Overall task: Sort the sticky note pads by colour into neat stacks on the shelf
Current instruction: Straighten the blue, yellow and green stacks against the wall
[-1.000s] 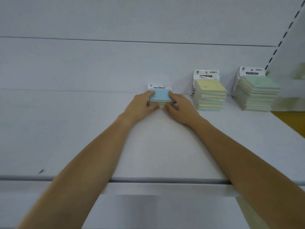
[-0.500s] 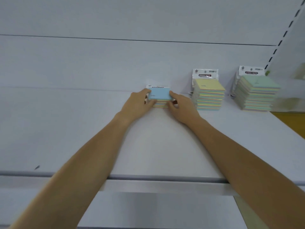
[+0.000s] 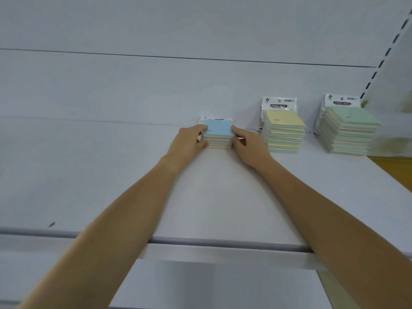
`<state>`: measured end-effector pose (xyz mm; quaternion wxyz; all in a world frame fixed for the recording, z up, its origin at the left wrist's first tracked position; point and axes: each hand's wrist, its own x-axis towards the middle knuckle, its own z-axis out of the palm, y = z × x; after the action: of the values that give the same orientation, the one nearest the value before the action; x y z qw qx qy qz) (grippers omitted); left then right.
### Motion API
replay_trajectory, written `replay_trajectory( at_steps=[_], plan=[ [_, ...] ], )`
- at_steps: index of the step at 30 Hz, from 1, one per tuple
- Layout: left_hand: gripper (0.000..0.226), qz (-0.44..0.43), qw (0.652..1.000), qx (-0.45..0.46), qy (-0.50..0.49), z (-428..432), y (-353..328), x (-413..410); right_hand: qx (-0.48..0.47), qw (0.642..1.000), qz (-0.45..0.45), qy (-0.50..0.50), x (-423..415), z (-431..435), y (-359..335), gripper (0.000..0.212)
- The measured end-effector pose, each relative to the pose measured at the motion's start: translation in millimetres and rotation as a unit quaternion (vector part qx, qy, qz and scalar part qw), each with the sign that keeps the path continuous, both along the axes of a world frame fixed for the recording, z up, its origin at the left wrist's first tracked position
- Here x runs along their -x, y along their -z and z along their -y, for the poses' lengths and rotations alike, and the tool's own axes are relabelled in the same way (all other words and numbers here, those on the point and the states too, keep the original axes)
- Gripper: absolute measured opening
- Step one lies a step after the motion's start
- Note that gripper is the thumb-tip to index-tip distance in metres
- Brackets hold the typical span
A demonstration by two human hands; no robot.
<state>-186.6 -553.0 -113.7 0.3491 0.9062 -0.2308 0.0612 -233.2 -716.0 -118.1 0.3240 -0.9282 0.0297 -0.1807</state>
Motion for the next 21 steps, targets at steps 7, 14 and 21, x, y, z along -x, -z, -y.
replay_trajectory(
  at_steps=[7, 14, 21],
  plan=[
    [0.045, -0.004, 0.999, 0.033, 0.0, -0.7, 3.3, -0.3, 0.064, 0.997, -0.044, -0.005, 1.2, -0.2, 0.9, 0.051],
    [0.041, -0.024, 0.996, 0.086, -0.019, -0.3, 1.2, -4.1, 0.056, 0.998, -0.016, -0.013, -1.8, -1.9, 2.9, 0.04],
    [0.042, -0.046, 0.991, 0.123, -0.017, -0.4, 2.3, -10.0, -0.034, 0.999, 0.004, 0.012, 0.5, -4.0, -0.6, 0.037]
  ],
)
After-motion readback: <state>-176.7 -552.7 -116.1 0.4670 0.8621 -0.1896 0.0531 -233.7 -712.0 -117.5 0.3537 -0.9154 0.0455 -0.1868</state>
